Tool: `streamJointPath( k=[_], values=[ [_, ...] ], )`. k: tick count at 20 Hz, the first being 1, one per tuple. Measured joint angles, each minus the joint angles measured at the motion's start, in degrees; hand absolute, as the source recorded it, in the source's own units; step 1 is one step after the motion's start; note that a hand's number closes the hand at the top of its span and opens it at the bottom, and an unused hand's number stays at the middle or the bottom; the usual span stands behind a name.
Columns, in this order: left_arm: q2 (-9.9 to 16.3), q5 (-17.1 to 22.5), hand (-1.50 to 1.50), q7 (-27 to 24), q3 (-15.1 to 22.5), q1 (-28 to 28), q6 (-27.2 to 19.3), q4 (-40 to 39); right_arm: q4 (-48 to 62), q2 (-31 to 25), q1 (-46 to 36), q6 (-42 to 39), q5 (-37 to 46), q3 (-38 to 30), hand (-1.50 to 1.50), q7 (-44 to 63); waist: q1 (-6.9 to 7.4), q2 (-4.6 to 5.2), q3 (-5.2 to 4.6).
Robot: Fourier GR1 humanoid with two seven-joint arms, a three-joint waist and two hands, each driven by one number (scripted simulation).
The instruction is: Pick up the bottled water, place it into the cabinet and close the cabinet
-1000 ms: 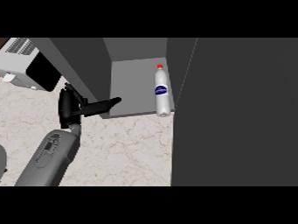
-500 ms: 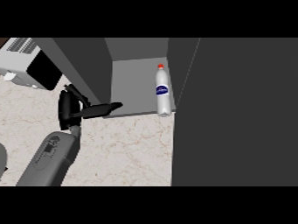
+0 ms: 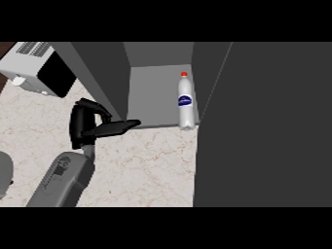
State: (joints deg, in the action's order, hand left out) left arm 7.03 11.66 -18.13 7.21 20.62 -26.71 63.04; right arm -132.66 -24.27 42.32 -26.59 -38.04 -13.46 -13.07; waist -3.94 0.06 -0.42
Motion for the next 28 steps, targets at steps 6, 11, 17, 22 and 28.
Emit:
streamJointPath(
  k=[6, 11, 17, 22, 28],
  values=[
    [-0.53, 2.94, -1.5, -1.17, 3.03, -3.59, 2.53, 3.68, -0.12, -0.47, -0.2, 1.3, -0.19, -0.79, -1.5, 0.75, 1.39, -0.17, 0.1],
    [-4.11, 6.04, -1.5, -2.49, 10.26, -3.5, 4.0, 9.29, -0.45, -0.02, 0.92, 1.94, -0.36, -1.17, -1.5, 0.95, 1.57, -0.37, 0.2],
    [-5.87, 8.54, 1.5, -3.46, 18.78, -7.19, 5.34, 16.3, -1.31, 0.12, 1.56, 3.08, -0.69, -2.73, 1.5, 2.31, 2.72, -0.32, 0.3],
    [-3.56, 8.41, 1.5, -3.45, 23.29, -14.29, 9.17, 23.38, -1.49, -0.17, 3.14, -0.29, -0.93, -3.07, 1.5, 2.58, 3.25, -0.39, 0.35],
    [2.87, 9.09, 1.5, -4.19, 24.31, -22.71, 13.48, 31.46, -1.68, -1.09, 4.96, -4.4, -1.01, -2.02, 1.5, 3.15, 3.6, -0.4, 0.35]
  ],
)
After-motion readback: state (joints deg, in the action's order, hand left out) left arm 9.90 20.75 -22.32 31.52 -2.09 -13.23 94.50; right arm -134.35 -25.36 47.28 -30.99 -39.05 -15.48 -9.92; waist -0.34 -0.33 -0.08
